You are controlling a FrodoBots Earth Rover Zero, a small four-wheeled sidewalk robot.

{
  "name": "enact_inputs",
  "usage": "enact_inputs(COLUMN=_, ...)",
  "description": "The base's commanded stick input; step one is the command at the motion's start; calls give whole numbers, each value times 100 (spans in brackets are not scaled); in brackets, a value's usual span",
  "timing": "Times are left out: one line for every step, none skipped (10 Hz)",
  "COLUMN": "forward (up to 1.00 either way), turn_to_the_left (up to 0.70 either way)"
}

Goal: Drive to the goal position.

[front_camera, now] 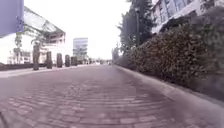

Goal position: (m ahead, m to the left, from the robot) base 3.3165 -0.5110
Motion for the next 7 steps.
enact_inputs(forward=70, turn_to_the_left=0)
enact_inputs(forward=70, turn_to_the_left=0)
enact_inputs(forward=70, turn_to_the_left=0)
enact_inputs(forward=70, turn_to_the_left=0)
enact_inputs(forward=70, turn_to_the_left=0)
enact_inputs(forward=70, turn_to_the_left=0)
enact_inputs(forward=70, turn_to_the_left=0)
